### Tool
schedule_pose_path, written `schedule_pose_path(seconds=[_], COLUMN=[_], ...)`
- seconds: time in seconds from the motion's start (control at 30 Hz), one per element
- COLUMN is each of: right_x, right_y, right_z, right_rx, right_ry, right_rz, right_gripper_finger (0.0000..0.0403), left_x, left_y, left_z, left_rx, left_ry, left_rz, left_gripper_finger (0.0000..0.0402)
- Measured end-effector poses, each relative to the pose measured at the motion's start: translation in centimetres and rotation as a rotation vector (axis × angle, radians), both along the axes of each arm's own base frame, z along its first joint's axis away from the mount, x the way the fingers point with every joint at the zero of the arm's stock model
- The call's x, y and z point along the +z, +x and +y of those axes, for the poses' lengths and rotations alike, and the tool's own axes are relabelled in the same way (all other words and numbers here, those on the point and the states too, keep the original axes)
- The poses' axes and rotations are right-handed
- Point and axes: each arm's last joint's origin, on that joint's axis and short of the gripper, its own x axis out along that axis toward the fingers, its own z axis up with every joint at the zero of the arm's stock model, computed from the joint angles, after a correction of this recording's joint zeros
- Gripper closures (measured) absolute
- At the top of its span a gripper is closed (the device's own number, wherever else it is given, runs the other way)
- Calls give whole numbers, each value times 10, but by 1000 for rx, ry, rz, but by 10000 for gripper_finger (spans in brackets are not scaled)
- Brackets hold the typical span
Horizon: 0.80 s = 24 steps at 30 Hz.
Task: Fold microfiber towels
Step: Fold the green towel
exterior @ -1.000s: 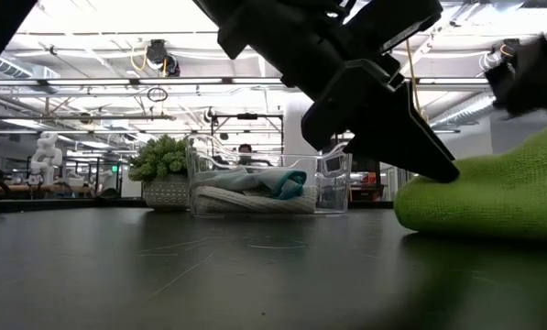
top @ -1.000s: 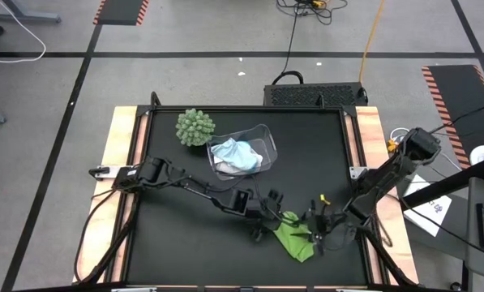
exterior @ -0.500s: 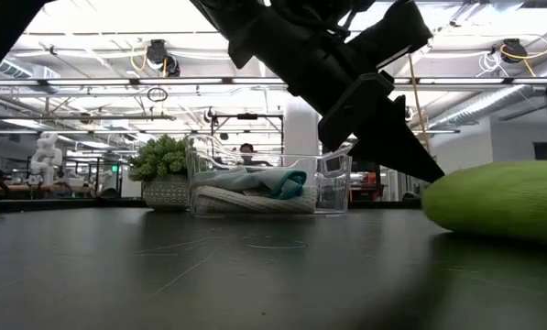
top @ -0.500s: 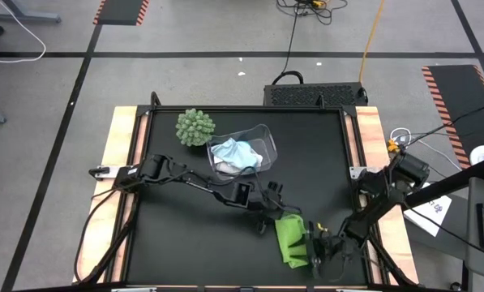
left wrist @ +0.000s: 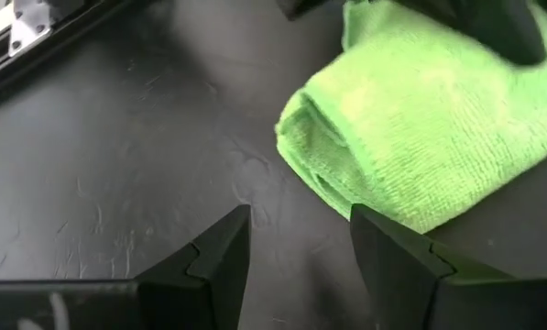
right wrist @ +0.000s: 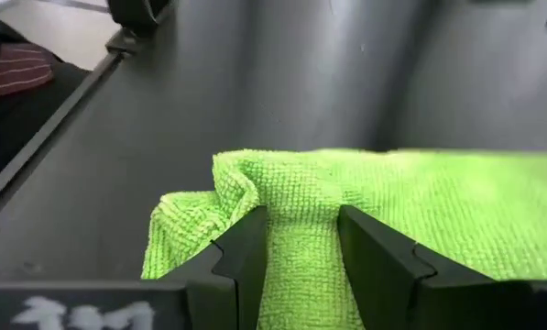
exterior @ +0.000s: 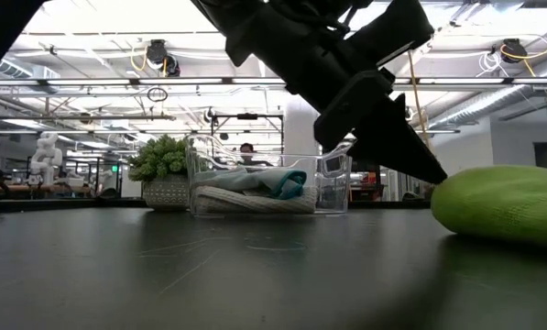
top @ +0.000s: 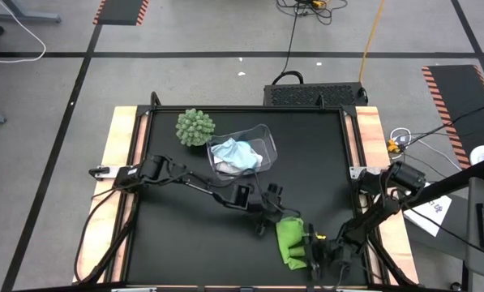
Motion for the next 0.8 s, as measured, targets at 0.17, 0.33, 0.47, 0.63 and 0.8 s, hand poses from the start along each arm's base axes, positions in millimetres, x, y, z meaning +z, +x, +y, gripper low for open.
schedule_pose_path(seconds=[0.17, 0.33, 0.47, 0.63, 0.8], right_x=[15, 37, 51, 50, 44], right_y=[1, 1, 0, -5, -11], right_z=[0, -1, -4, -6, -9], right_rx=[35, 76, 60, 32, -21], right_ry=[-83, -143, -147, -111, -67], right_rz=[-77, -142, -176, -139, -83], right_gripper_finger=[273, 273, 273, 273, 273], left_x=[-2, -1, -1, -3, 1], left_y=[-6, -11, -14, -21, -21], left_z=[-10, -23, -35, -55, -71], left_rx=[-9, 7, -21, -112, -160], left_ry=[133, 254, 250, 181, 89], left_rz=[26, 25, 25, 55, -9], left_gripper_finger=[213, 213, 213, 213, 213])
